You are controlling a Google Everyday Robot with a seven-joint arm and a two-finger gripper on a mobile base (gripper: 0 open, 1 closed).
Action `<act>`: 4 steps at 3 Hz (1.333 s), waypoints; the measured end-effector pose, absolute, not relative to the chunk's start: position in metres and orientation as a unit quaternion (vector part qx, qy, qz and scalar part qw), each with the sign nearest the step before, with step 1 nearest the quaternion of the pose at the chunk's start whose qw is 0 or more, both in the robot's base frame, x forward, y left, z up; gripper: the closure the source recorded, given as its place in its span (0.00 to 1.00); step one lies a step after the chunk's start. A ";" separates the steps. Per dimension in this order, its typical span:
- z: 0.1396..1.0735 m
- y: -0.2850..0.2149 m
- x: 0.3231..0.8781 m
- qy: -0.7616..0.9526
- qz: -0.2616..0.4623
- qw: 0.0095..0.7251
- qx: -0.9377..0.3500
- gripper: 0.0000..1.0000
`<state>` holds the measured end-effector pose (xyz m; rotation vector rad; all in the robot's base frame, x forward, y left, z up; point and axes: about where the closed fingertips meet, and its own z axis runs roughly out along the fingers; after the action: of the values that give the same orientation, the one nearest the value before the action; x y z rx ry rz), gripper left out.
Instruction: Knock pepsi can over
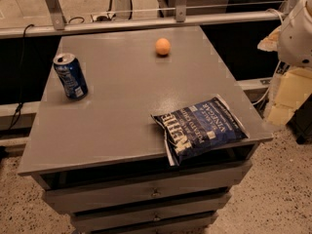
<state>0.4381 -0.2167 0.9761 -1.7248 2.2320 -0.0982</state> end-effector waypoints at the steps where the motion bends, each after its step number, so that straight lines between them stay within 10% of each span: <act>1: 0.976 -0.217 0.438 0.781 -0.034 0.159 -0.603 0.00; 4: 0.938 -0.028 0.528 0.691 0.155 0.282 -0.647 0.00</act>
Offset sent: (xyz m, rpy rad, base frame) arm 0.0401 0.0840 -0.0260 0.2270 0.0262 0.1389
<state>0.5285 -0.0282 0.9380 -1.7336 1.8516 0.4159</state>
